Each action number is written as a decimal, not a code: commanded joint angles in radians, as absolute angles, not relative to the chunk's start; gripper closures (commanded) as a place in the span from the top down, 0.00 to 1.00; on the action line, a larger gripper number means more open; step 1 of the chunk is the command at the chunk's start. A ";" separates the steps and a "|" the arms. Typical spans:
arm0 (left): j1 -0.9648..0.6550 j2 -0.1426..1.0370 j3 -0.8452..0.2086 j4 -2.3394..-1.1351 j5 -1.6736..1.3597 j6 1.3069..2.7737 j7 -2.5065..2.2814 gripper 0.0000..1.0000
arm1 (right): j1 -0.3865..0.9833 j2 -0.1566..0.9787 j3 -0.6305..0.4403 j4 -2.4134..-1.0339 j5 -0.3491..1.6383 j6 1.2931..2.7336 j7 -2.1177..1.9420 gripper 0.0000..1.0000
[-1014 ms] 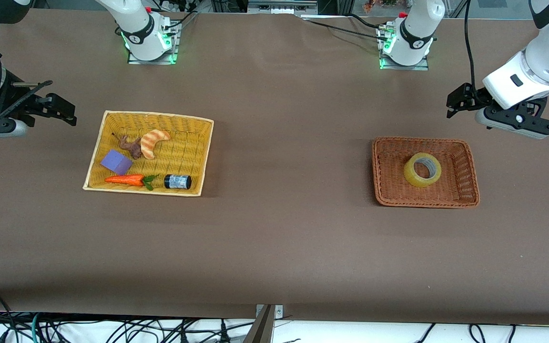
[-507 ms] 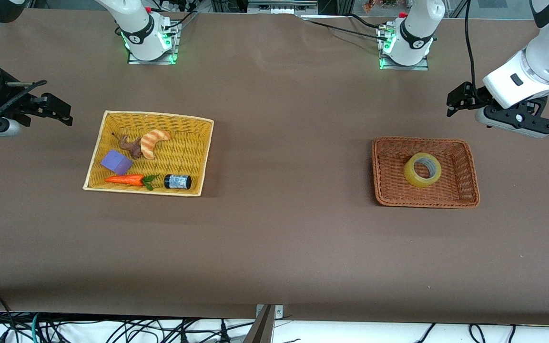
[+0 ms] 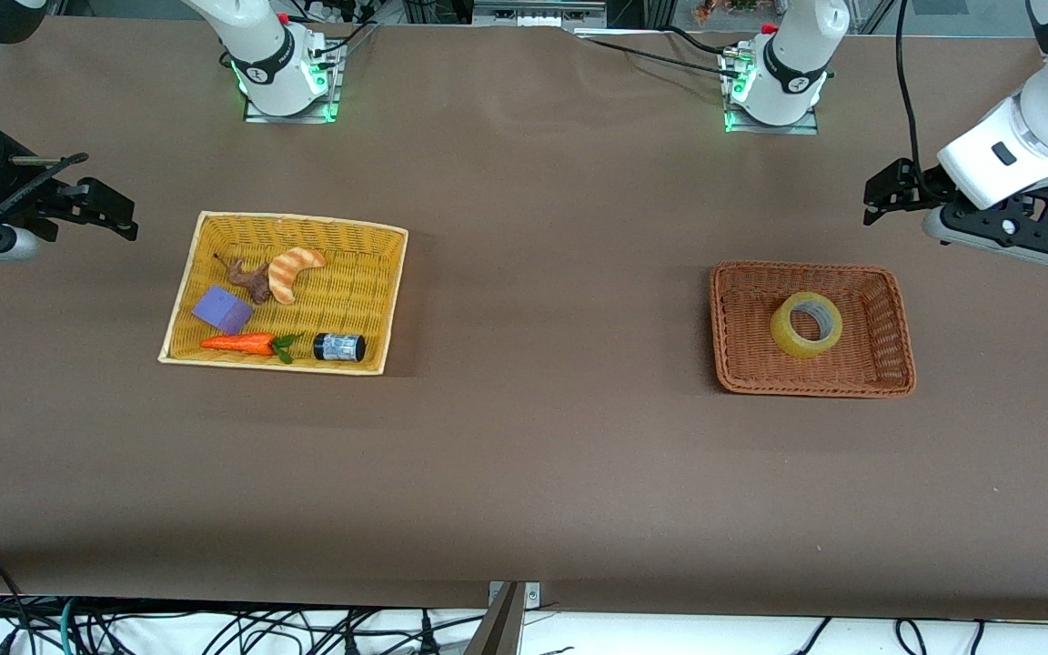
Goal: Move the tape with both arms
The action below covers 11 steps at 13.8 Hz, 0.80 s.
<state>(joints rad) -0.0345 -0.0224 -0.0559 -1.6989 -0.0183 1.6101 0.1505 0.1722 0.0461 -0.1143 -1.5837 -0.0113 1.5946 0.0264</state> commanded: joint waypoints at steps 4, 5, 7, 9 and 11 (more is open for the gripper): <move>-0.029 0.005 -0.061 -1.661 0.003 1.605 0.141 1.00 | 0.167 0.041 -0.110 -1.568 -0.015 1.572 0.011 1.00; -0.029 0.005 -0.061 -1.657 0.005 1.605 0.141 1.00 | 0.167 0.041 -0.112 -1.568 -0.014 1.572 0.011 1.00; -0.031 0.006 -0.061 -1.655 0.003 1.606 0.141 1.00 | 0.167 0.041 -0.112 -1.568 -0.012 1.574 0.011 1.00; -0.029 0.041 -0.061 -1.619 0.003 1.629 0.146 1.00 | 0.167 0.041 -0.112 -1.568 -0.014 1.574 0.011 1.00; -0.025 0.048 -0.061 -1.612 0.003 1.623 0.152 1.00 | 0.167 0.041 -0.112 -1.568 -0.015 1.574 0.011 1.00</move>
<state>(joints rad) -0.0300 0.0150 -0.0561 -1.6593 -0.0183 1.6319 0.1504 0.1722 0.0461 -0.1143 -1.5835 -0.0113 1.5943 0.0263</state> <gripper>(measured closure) 0.000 0.000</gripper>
